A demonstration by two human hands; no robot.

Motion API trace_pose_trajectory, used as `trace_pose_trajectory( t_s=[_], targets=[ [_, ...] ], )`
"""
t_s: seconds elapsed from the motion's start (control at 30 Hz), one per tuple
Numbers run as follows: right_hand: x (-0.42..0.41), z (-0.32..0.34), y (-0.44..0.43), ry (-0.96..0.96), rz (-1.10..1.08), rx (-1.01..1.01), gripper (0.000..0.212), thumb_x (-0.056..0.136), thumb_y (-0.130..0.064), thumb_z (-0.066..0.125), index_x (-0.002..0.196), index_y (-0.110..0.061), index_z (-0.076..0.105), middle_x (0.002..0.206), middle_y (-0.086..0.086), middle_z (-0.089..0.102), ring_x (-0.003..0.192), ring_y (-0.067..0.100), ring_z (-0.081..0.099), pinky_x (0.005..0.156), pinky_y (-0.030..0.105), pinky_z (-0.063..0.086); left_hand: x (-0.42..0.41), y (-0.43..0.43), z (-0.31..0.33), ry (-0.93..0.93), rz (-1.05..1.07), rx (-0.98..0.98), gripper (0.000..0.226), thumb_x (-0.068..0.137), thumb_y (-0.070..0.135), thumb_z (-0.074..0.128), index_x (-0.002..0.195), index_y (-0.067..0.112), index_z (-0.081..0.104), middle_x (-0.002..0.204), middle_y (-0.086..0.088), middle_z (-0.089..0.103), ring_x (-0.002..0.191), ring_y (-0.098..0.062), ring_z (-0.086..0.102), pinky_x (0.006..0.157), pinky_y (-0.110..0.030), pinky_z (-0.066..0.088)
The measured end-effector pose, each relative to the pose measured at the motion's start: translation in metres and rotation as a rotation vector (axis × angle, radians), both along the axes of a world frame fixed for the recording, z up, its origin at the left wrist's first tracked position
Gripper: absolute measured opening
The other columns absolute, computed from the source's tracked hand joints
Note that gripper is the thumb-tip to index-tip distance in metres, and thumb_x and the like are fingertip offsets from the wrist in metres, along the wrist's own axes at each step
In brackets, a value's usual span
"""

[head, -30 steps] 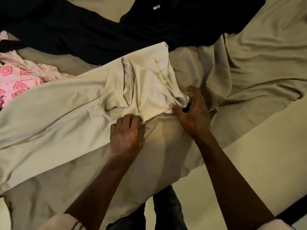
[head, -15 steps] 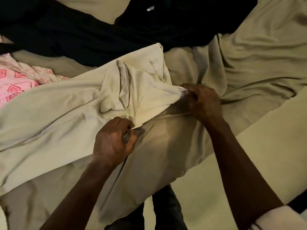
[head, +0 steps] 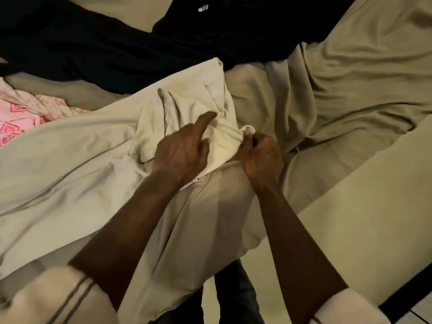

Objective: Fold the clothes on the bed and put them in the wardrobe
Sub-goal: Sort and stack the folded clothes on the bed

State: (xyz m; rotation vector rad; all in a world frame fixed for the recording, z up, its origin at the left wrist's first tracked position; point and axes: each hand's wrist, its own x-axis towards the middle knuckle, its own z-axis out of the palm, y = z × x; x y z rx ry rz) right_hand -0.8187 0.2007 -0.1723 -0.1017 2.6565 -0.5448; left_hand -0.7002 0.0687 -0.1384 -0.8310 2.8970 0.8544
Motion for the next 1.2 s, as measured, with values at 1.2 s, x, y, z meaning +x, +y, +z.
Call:
trace_pose_trajectory(
  t_s=[1.2],
  targets=[
    [-0.047, 0.026, -0.016, 0.263, 0.47, -0.022, 0.029, 0.095, -0.014, 0.061, 0.123, -0.015, 0.069, 0.12, 0.011, 0.06, 0.111, 0.028, 0.058, 0.094, 0.04, 0.051, 0.057, -0.035, -0.01, 0.177, 0.547, -0.012, 0.027, 0.101, 0.034, 0.057, 0.119, 0.016, 0.063, 0.116, -0.007, 0.063, 0.106, -0.028, 0.057, 0.091, -0.042, 0.045]
  ],
)
